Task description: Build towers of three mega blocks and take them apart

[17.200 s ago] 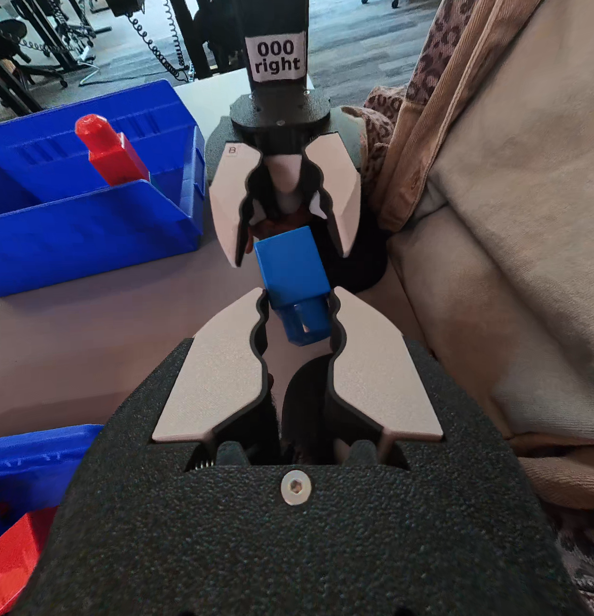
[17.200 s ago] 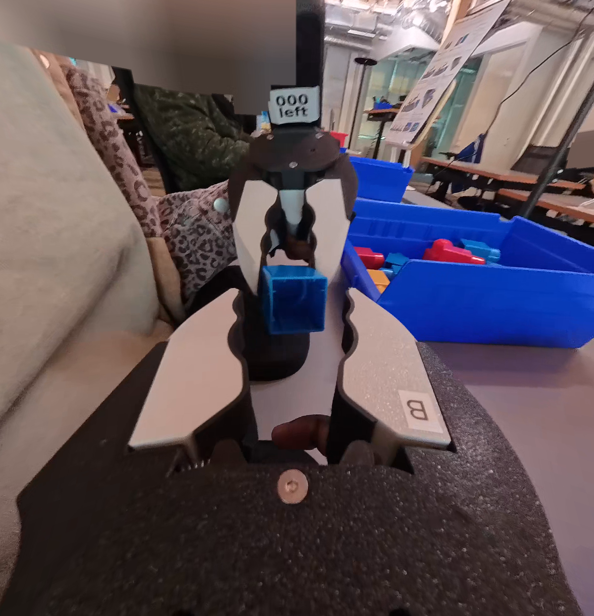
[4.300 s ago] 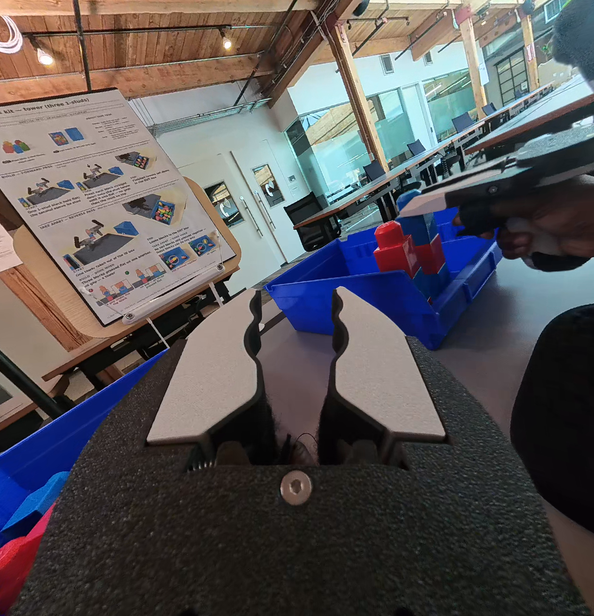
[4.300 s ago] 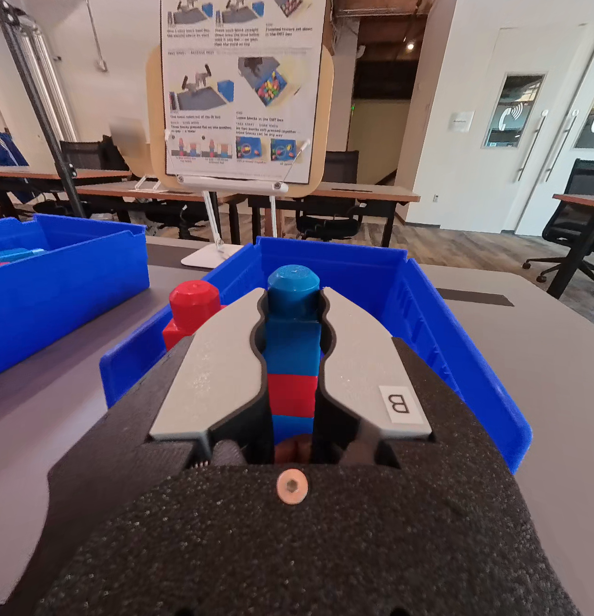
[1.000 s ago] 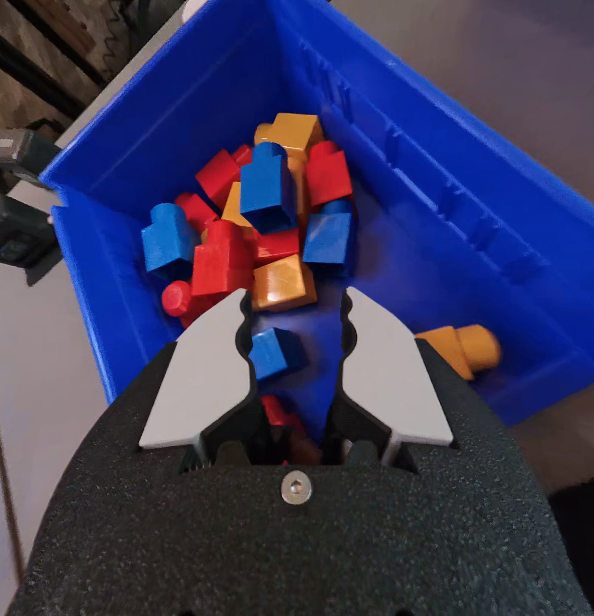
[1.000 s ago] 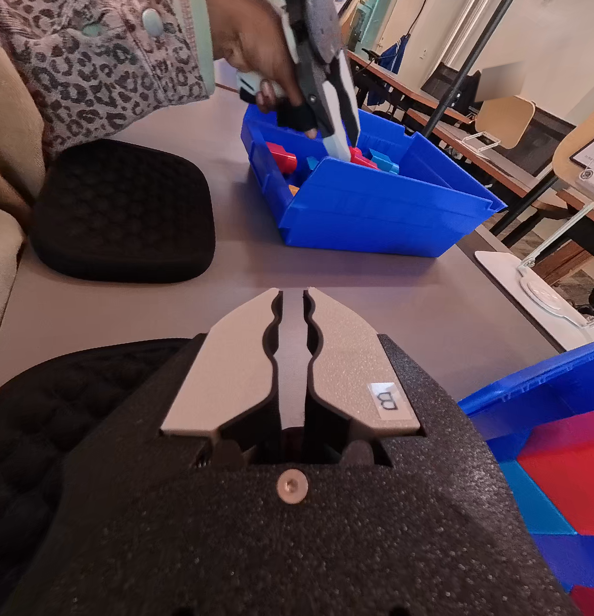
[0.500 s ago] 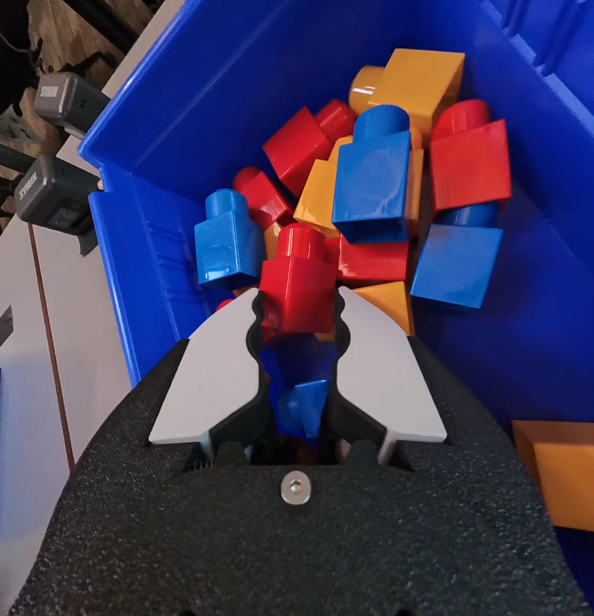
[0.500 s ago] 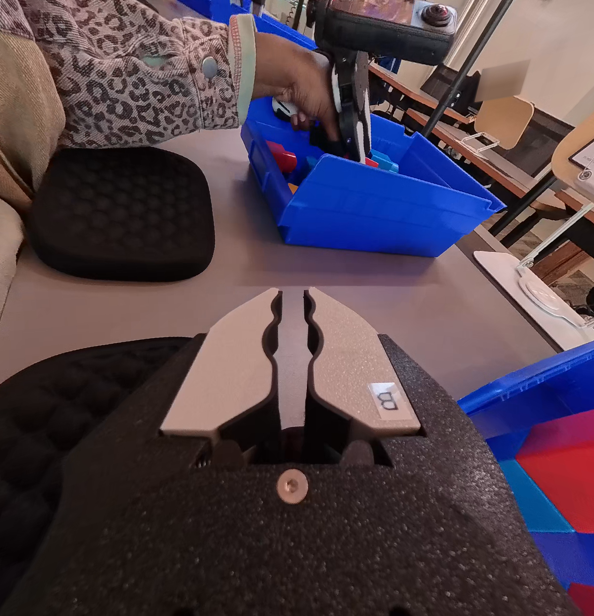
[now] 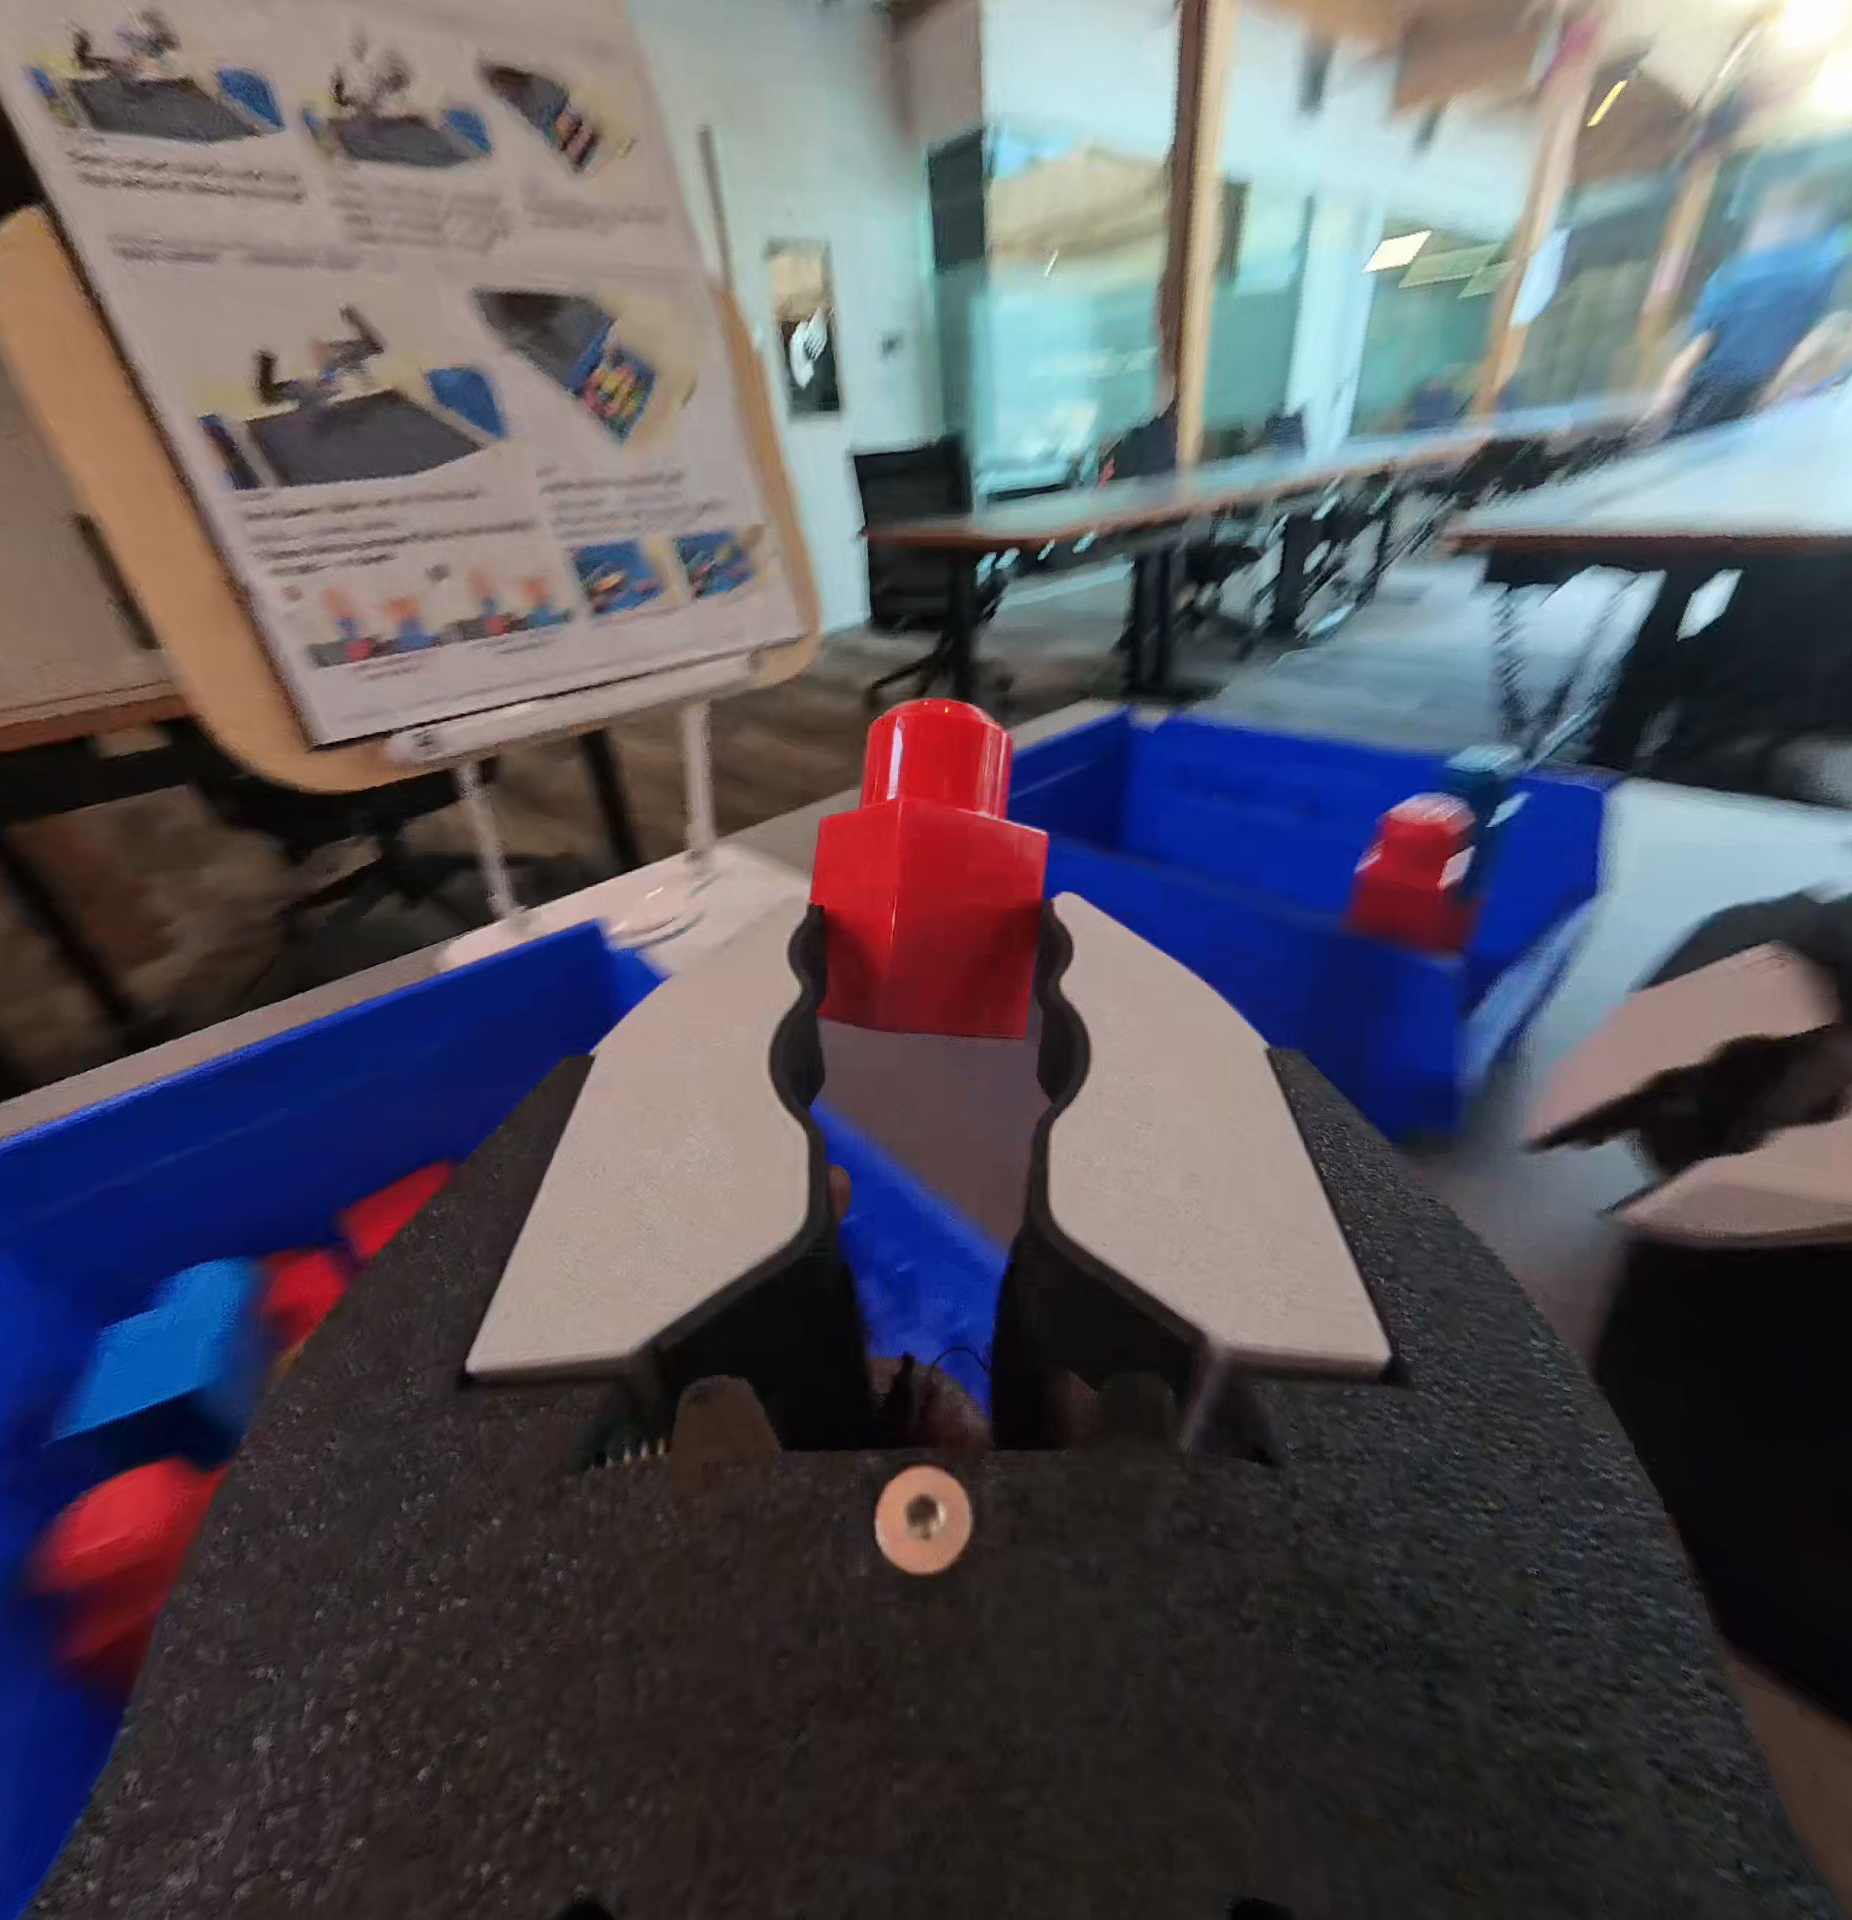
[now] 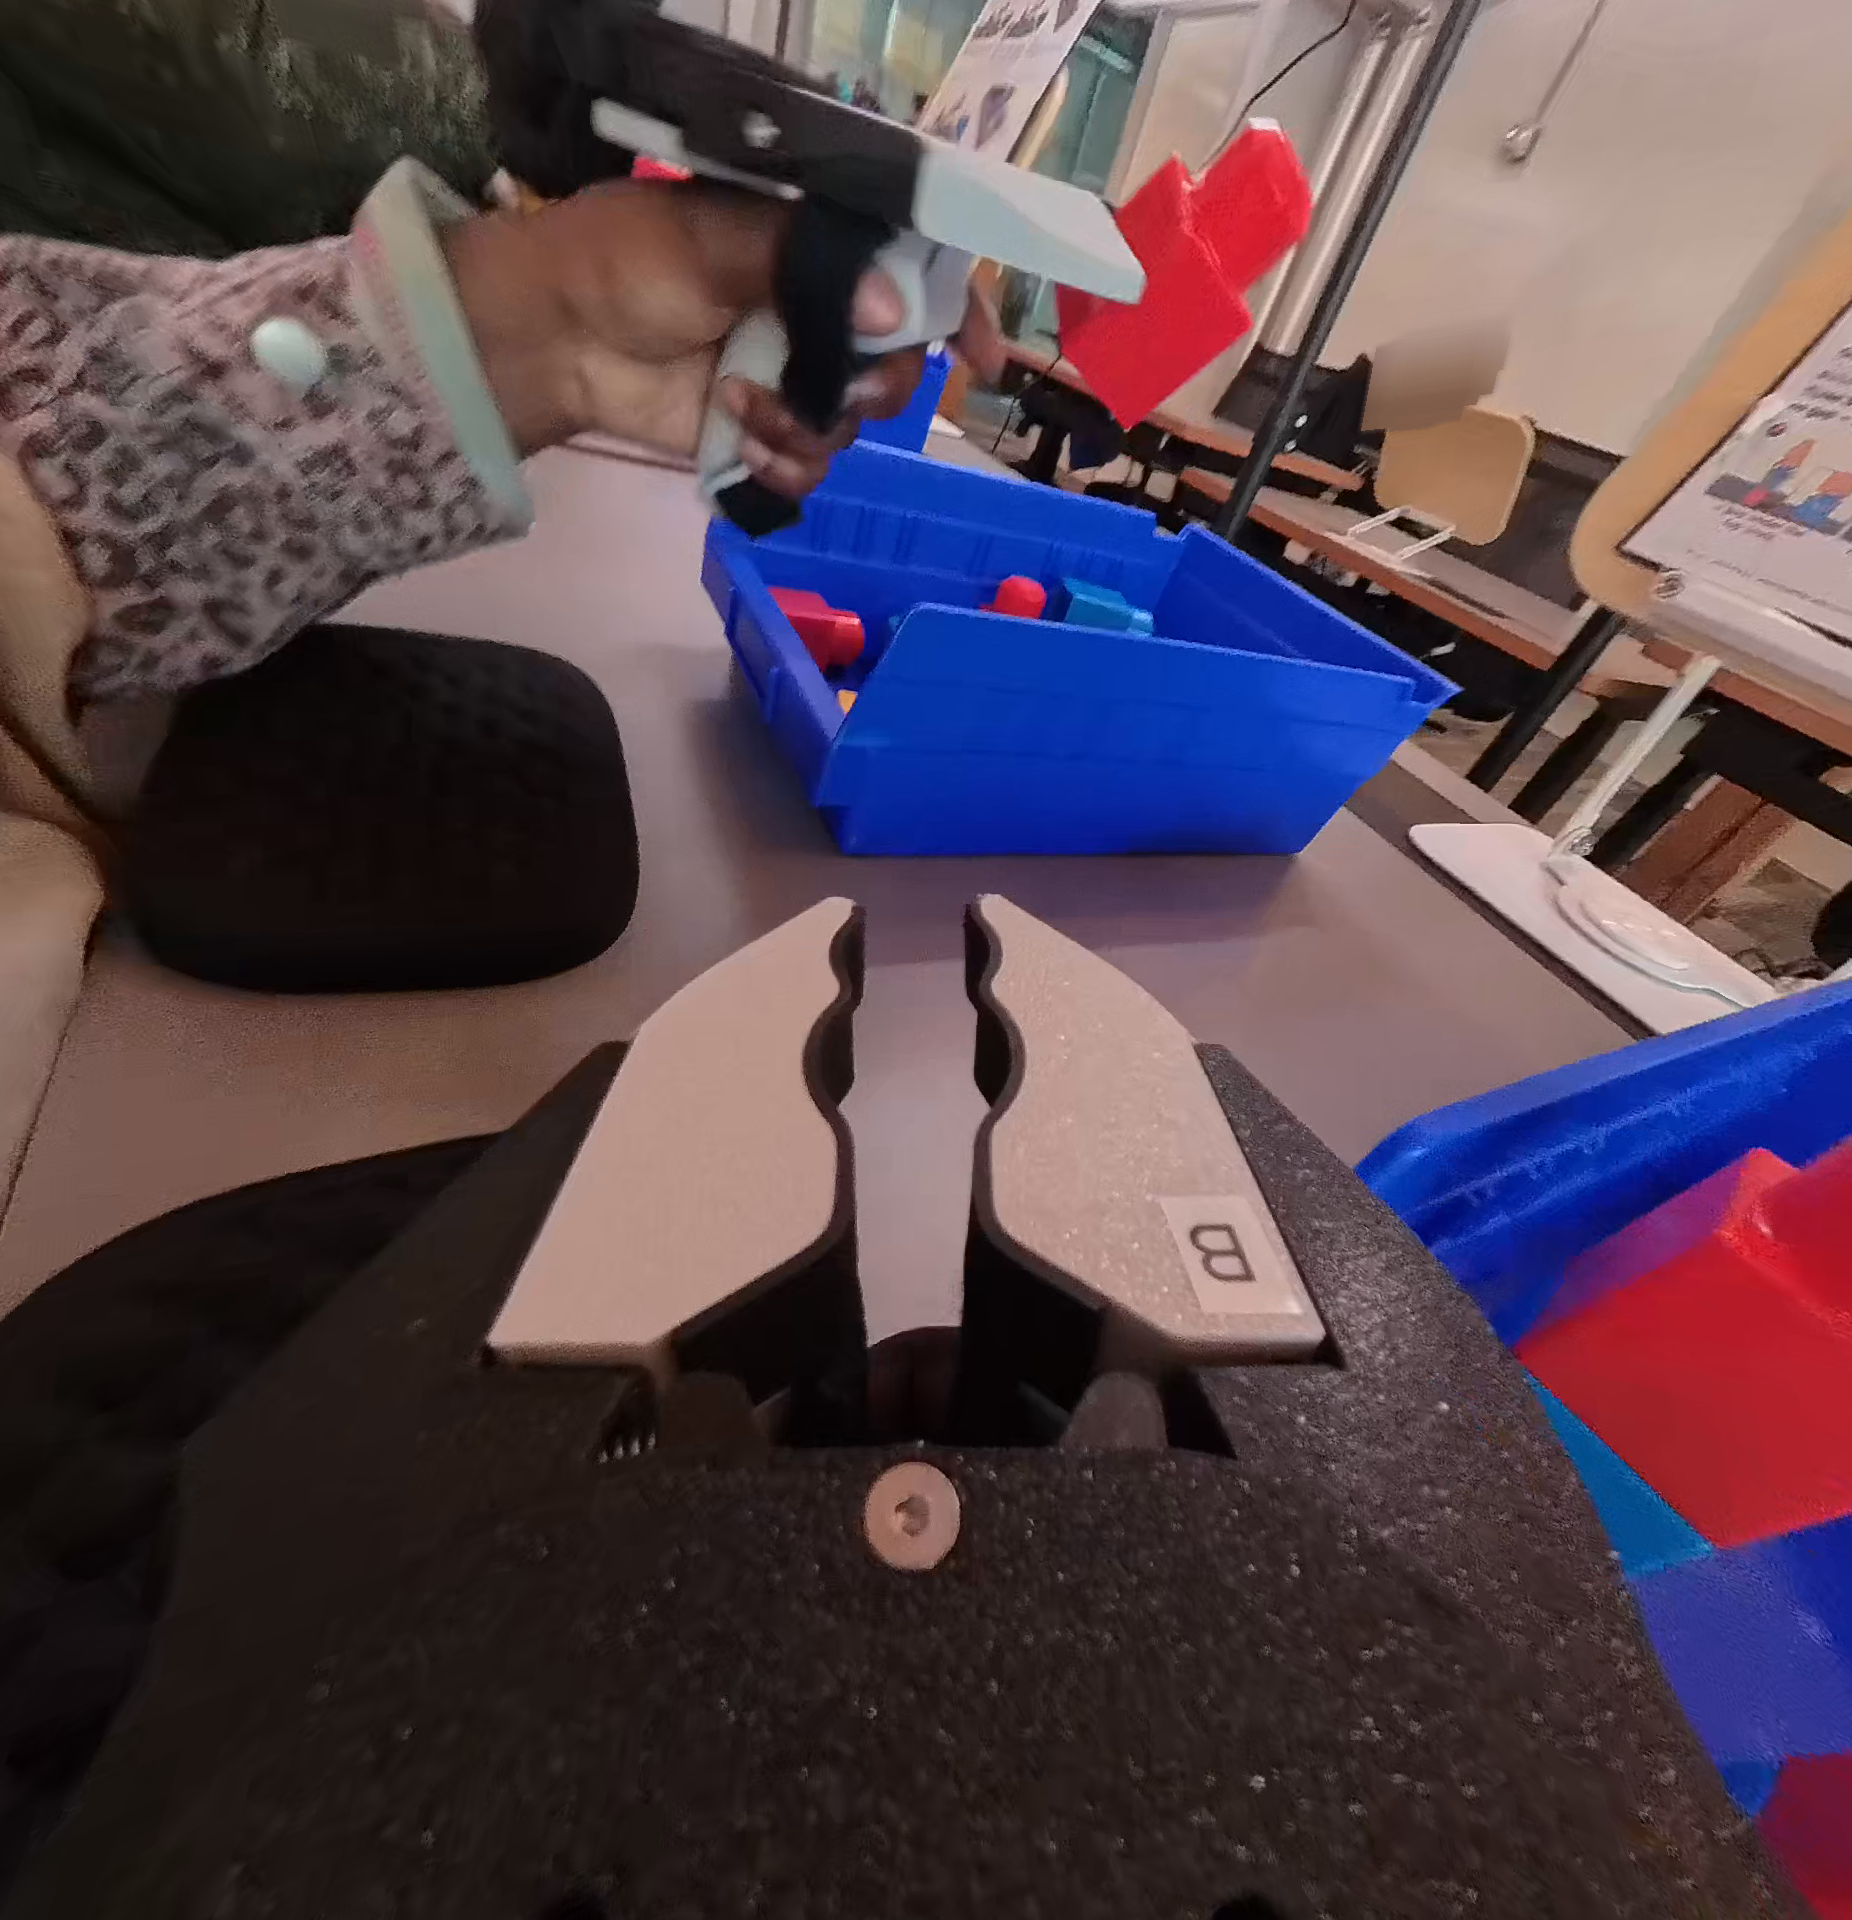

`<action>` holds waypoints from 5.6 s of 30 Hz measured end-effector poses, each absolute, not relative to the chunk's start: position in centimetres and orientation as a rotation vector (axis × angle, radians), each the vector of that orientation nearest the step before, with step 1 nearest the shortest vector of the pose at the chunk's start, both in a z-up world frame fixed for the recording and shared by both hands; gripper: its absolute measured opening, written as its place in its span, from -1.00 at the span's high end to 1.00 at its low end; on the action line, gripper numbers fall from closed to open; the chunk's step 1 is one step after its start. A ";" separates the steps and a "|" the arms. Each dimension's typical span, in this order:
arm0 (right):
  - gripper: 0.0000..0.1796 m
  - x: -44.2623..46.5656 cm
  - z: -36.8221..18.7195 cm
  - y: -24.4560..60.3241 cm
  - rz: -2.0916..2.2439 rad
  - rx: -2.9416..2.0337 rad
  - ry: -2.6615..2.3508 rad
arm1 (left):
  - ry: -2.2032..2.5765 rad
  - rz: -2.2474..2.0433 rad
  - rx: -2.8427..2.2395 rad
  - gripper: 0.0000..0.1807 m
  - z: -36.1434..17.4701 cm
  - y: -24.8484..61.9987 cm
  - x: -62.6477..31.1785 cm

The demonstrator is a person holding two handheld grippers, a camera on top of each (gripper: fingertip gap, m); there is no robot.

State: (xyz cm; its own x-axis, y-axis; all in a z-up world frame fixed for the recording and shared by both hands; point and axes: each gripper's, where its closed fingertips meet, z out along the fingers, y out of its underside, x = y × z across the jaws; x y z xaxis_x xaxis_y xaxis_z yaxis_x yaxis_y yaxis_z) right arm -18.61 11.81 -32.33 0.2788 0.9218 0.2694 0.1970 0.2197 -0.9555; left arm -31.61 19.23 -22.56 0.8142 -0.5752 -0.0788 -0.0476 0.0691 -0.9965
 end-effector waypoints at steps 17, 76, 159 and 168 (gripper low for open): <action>0.34 -18.1 -23.2 12.3 0.281 -0.951 -0.738 | 0.013 -1.597 -1.175 0.58 -21.4 11.7 -18.3; 0.60 -19.5 -25.8 11.2 0.395 -0.965 -0.879 | 0.376 -1.152 -1.422 0.62 -24.5 12.1 -19.6; 0.60 -19.9 -25.7 11.9 0.798 -1.143 -0.733 | -0.219 -1.703 -0.850 0.58 -18.6 15.9 -29.7; 0.60 -19.7 -25.4 11.8 1.067 -1.201 -0.642 | -0.057 -1.737 -0.842 0.58 -20.1 13.4 -21.1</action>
